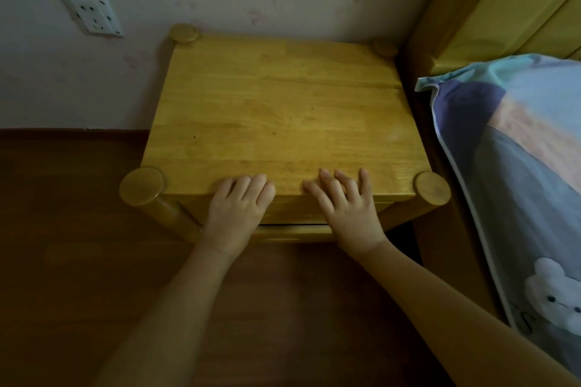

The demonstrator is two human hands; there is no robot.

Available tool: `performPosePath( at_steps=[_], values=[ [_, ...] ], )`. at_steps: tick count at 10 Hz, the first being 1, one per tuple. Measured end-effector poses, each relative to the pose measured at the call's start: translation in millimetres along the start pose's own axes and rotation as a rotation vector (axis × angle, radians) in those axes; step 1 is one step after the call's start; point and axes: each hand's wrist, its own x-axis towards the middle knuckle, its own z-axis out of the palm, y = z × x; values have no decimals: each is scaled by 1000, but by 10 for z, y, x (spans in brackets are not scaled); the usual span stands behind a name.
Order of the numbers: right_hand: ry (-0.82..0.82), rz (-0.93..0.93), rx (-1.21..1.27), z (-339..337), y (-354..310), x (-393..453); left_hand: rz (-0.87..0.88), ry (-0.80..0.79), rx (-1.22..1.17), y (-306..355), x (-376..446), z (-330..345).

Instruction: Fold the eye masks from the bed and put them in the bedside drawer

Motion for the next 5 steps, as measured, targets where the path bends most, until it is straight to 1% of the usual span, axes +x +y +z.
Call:
performPosePath(
  at_steps=[1,2,3,4,5],
  values=[
    [-36,7,4,-16,-4,7,0,-35,-12,17,-15,-12],
    [-144,34,97,-128,8,63,10,-140,-59,-18,-1,-121],
    [-308,17,203,-296,96,113,20,-304,-163,-120,115,-344],
    [-446,-54,304,-557,293,271,23,-403,-216,-271,403,-624],
    [-458,-140,260,-947,441,452,-114,-350,-228,-449,824,-1003]
  ],
)
